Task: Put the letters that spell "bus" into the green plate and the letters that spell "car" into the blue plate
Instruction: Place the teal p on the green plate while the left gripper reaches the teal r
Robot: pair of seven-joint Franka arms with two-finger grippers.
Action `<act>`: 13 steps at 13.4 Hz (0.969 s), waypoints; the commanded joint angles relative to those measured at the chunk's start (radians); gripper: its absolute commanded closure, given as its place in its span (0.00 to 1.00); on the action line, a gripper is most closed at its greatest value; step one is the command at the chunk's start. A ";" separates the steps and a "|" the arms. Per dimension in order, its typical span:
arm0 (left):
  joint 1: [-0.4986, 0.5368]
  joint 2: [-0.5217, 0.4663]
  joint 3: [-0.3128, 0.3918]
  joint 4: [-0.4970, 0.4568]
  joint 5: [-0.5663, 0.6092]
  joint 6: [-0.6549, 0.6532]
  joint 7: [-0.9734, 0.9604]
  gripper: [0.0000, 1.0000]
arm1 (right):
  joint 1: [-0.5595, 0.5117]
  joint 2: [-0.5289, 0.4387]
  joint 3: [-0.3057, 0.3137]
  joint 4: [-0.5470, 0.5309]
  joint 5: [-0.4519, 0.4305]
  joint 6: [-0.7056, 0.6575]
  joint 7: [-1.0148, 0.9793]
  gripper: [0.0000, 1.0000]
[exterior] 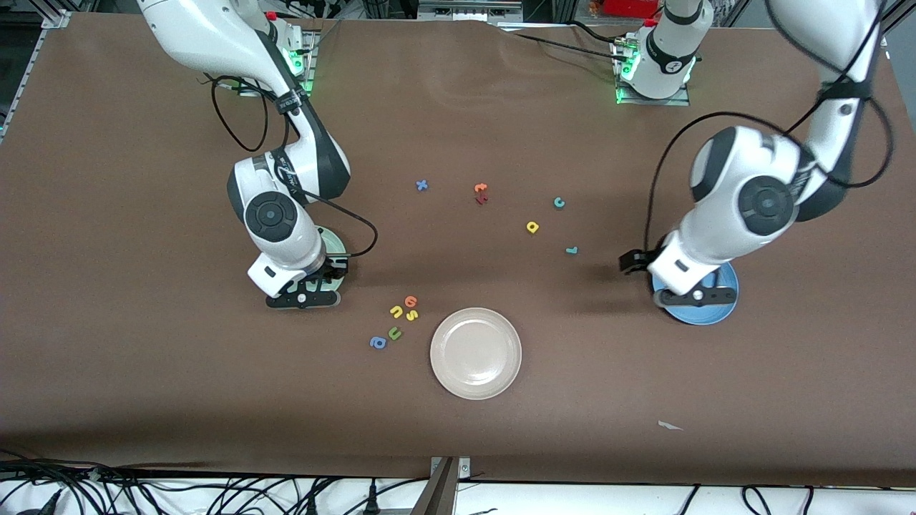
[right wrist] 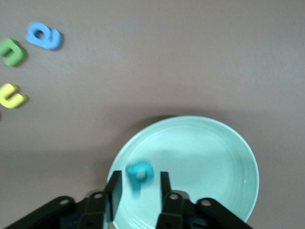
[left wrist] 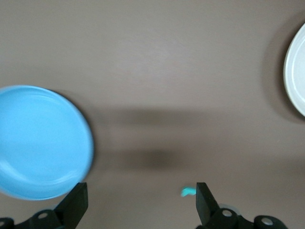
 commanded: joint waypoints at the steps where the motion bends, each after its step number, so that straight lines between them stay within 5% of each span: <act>1: -0.038 -0.012 -0.003 -0.133 -0.008 0.157 -0.113 0.00 | 0.005 -0.012 0.001 -0.033 -0.001 -0.002 0.010 0.00; 5: -0.103 -0.013 -0.003 -0.314 -0.008 0.407 -0.166 0.00 | 0.026 0.032 0.008 0.052 0.102 0.012 0.109 0.01; 7: -0.141 -0.012 -0.003 -0.389 -0.008 0.537 -0.166 0.00 | 0.057 0.093 0.011 0.135 0.119 0.020 0.173 0.20; 13: -0.147 0.022 -0.003 -0.415 0.103 0.549 -0.163 0.00 | 0.066 0.306 0.027 0.355 0.128 0.180 0.580 0.21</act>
